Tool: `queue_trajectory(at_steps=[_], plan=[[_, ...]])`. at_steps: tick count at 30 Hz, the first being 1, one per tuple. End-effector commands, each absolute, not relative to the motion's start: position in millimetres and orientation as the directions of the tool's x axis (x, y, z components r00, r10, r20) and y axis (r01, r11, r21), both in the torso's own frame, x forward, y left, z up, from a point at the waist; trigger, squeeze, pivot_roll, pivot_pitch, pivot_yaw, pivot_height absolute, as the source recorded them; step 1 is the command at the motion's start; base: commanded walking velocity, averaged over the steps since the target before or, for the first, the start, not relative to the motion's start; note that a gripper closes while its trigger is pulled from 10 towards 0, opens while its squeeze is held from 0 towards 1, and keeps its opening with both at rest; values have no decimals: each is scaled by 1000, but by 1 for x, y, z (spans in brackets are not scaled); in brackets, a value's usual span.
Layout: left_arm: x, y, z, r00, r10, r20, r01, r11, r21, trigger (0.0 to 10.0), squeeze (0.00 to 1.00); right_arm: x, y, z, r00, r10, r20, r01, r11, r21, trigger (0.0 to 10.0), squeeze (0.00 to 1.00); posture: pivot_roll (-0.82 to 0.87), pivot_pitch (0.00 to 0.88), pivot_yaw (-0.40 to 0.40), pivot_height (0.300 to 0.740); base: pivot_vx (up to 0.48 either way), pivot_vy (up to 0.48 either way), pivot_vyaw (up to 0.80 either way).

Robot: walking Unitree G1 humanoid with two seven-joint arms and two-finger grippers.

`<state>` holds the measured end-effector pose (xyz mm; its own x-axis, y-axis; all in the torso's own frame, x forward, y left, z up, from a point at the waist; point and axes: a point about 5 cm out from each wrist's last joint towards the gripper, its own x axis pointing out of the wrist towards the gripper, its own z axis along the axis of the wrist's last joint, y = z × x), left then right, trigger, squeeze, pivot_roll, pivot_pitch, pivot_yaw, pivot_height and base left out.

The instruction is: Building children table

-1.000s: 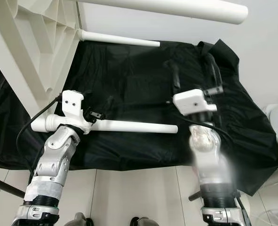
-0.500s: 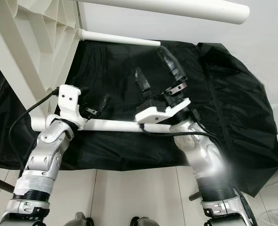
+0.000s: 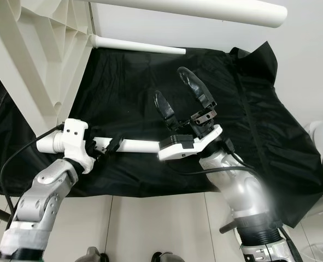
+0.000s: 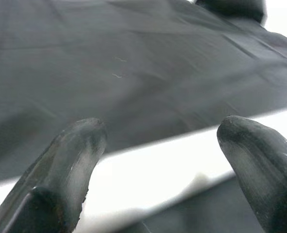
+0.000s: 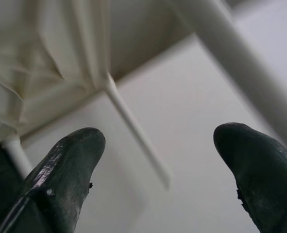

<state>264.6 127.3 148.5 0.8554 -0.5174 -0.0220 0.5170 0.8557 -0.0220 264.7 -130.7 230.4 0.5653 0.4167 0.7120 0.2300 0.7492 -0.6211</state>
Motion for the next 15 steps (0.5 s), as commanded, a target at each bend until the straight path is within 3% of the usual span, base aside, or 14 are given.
queue_trajectory(at_steps=[1, 5, 11, 13, 14, 15], plan=[[252, 117, 150, 746, -664, -50, 664, 747, -25, 10000, 0, 275, -142, 213, 692, 314, 650, 122, 836, -534, 10000, 0, 44, 128, -52, 740, 0, 0, 0], [248, 122, 147, 763, -637, -108, 634, 770, -66, 10000, 0, 279, -139, 203, 753, 255, 606, 26, 909, -416, 10000, 0, 52, 131, -52, 740, 0, 0, 0], [244, 131, 145, 799, -582, -151, 578, 813, -72, 10000, 0, 281, -135, 193, 802, 237, 547, -60, 945, -322, 10000, 0, 62, 138, -51, 740, 0, 0, 0], [247, 137, 146, 841, -517, -156, 526, 850, 18, 10000, 0, 282, -134, 189, 820, 231, 524, -84, 953, -290, 10000, 0, 65, 138, -51, 740, 0, 0, 0], [251, 141, 148, 868, -476, -139, 481, 877, 3, 10000, 584, 283, -135, 187, 826, 222, 518, -85, 958, -275, 10000, 0, 64, 139, -50, 740, 0, 0, 0], [251, 141, 148, 868, -476, -139, 481, 877, 3, 10000, 584, 283, -135, 187, 826, 222, 518, -85, 958, -275, 10000, 0, 64, 139, -50, 740, 0, 0, 0]])
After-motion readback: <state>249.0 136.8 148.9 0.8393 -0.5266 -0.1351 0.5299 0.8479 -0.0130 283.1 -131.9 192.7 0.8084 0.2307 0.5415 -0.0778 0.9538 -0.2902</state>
